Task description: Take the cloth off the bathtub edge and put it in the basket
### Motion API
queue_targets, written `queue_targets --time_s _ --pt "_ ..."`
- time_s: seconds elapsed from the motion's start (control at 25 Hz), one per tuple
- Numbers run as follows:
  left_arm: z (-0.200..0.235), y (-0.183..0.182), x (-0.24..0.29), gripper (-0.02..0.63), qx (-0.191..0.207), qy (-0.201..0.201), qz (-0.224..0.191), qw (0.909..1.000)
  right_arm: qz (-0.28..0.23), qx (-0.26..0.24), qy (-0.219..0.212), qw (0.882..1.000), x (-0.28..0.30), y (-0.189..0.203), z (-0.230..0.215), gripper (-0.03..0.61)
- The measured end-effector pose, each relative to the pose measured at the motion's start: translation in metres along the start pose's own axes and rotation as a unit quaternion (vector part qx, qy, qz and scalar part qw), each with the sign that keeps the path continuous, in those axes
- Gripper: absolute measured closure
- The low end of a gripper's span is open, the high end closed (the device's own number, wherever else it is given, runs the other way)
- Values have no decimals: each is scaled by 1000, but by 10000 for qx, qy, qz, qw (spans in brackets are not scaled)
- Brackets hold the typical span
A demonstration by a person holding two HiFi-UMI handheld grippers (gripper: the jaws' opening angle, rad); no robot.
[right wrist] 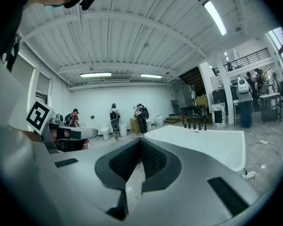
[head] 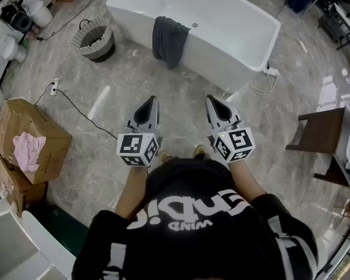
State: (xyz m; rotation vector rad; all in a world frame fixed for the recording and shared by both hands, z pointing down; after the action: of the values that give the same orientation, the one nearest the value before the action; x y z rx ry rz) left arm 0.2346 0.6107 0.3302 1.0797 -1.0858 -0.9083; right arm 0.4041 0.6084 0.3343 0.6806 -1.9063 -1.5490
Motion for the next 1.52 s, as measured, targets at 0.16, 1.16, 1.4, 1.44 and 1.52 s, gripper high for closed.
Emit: queue_targets --time_s 0.16,1.16,1.4,1.44,1.52 --pt "9 -2 3 603 29 24 -1 10000 -52 12 3 10000 11 -4 7 566" --pt "95 -17 98 603 -30 180 38 9998 -84 -36 -94 9999 131 -2 -21 566" --pt "110 -41 165 603 -5 165 -8 9999 -108 -7 -210 9997 183 -20 -74 565" --pt "112 -47 177 603 -11 157 -29 9999 -109 5 -234 9997 192 -24 -84 565" --pt "114 -60 200 603 -31 134 -79 9999 -96 9 -286 9995 208 -33 -104 565"
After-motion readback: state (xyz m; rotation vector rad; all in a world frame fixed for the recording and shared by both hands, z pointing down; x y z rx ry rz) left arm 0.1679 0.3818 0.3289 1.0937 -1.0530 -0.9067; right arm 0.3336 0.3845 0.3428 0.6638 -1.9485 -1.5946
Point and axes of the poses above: the fingertips, and each gripper's own axes: x forward along the fingers, z to its left, y out of its underside, the point moved 1 cm from there along -x, backward along the fingers, and after that the axes turned 11 degrees about -y, right-handed, at the moved point
